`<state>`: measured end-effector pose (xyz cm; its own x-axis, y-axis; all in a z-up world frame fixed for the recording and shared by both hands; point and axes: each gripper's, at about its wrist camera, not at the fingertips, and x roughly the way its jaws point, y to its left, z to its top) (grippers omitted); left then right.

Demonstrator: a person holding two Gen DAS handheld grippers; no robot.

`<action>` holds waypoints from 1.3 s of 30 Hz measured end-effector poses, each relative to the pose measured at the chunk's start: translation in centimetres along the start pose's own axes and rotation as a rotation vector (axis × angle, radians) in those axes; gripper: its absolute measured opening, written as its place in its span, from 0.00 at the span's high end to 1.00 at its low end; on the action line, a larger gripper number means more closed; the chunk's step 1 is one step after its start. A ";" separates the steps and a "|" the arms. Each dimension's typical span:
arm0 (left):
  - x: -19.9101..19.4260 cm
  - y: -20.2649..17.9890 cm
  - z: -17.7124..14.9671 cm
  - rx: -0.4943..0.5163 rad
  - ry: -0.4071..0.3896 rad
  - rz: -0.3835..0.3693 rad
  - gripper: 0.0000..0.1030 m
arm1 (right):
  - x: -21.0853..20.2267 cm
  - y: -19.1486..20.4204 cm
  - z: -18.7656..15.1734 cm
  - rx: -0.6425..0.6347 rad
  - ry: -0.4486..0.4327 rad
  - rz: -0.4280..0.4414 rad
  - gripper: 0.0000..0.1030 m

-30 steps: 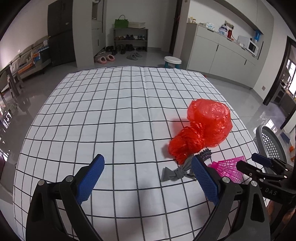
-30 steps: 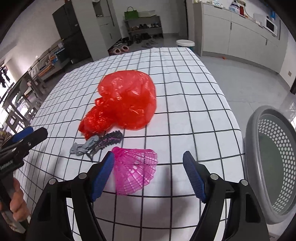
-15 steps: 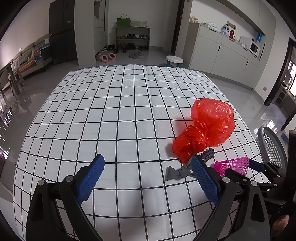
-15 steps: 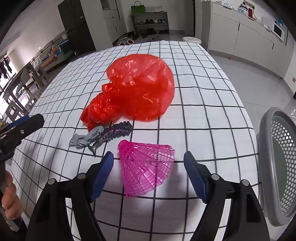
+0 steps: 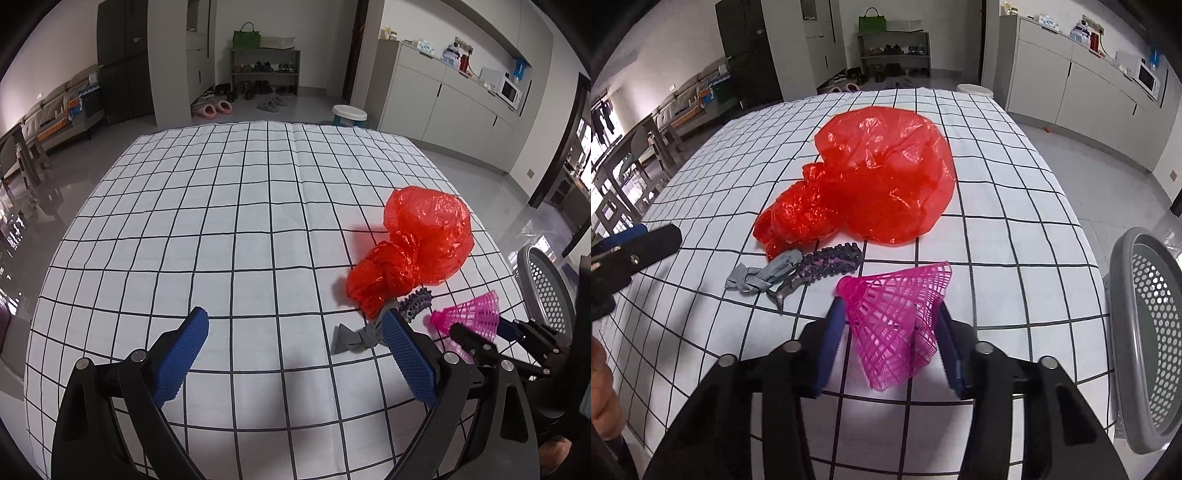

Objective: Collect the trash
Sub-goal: 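Grasp the grey plastic toy with the left tool while the right tool holds the shuttlecock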

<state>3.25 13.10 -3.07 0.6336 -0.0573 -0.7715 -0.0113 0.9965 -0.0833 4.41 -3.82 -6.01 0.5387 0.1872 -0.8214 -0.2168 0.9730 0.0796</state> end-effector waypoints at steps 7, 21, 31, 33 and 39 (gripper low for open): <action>0.1 -0.5 -0.7 0.020 0.020 -0.006 0.10 | -0.8 -1.1 -0.2 0.041 -0.008 0.031 0.64; 2.7 -2.0 -2.3 0.066 0.105 -0.030 0.10 | -2.5 -3.0 -0.8 0.114 -0.025 0.034 0.65; 4.8 -3.1 -1.8 0.078 0.121 -0.013 0.10 | -2.7 -4.0 -1.4 0.138 -0.020 0.044 0.65; 5.4 -3.2 -1.6 0.078 0.128 -0.011 0.10 | -2.8 -4.2 -1.5 0.140 -0.020 0.044 0.65; 6.2 -3.6 -1.5 0.084 0.128 -0.015 0.15 | -2.8 -4.2 -1.4 0.144 -0.013 0.047 0.65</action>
<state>6.04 9.11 -8.49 0.5294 -0.0743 -0.8451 0.0652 0.9968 -0.0468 2.65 -8.60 -4.85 0.5417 0.2336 -0.8074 -0.1236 0.9723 0.1984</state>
